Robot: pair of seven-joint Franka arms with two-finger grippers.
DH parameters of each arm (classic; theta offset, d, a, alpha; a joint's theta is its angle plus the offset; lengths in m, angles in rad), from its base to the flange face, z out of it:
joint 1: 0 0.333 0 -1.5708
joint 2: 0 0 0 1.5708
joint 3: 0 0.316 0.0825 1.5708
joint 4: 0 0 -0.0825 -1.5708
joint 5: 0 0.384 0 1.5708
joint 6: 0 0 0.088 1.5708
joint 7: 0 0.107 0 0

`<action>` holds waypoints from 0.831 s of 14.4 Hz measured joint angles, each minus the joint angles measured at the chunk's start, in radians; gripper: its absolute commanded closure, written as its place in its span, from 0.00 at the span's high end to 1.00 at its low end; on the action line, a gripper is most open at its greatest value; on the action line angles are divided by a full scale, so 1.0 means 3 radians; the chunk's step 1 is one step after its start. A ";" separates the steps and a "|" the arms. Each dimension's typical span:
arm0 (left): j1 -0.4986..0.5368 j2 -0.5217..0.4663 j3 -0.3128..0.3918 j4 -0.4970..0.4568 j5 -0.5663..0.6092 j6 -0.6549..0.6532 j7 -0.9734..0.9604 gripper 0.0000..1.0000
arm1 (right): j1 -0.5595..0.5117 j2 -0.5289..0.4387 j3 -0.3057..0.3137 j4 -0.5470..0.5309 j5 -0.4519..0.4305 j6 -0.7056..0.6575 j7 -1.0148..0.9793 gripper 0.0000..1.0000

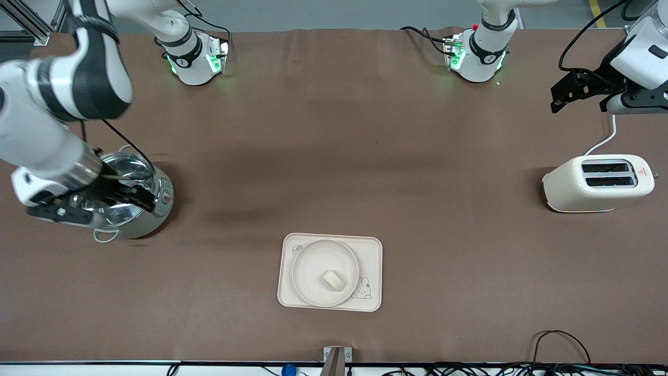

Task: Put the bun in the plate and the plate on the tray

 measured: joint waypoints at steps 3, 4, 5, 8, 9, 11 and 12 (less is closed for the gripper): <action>-0.0001 0.0002 -0.0001 0.0000 0.0000 0.0008 0.0000 1.00 | -0.0038 -0.0441 -0.0016 0.0060 -0.0218 -0.0649 -0.0022 1.00; -0.0003 0.0002 -0.0003 0.0000 0.0000 0.0011 0.0000 1.00 | -0.0112 -0.0573 0.0010 0.0062 -0.0264 -0.0774 -0.0116 1.00; -0.0004 0.0003 -0.0006 0.0000 0.0000 0.0013 0.0000 1.00 | -0.0255 -0.0665 0.0078 0.0062 -0.0276 -0.0865 -0.0256 1.00; -0.0012 0.0005 -0.0017 0.0004 0.0000 0.0021 0.0001 1.00 | -0.0930 -0.0758 0.0532 0.0161 -0.0273 -0.0992 -0.0496 1.00; -0.0014 0.0005 -0.0018 0.0010 0.0000 0.0027 0.0001 1.00 | -0.1049 -0.0757 0.0630 0.0213 -0.0267 -0.1028 -0.0513 1.00; -0.0015 0.0005 -0.0018 0.0035 0.0000 0.0034 0.0001 1.00 | -0.1119 -0.0757 0.0701 0.0247 -0.0197 -0.1092 -0.0524 1.00; -0.0015 0.0004 -0.0018 0.0048 0.0000 0.0034 0.0001 1.00 | -0.1141 -0.0753 0.0708 0.0247 -0.0096 -0.1097 -0.0551 1.00</action>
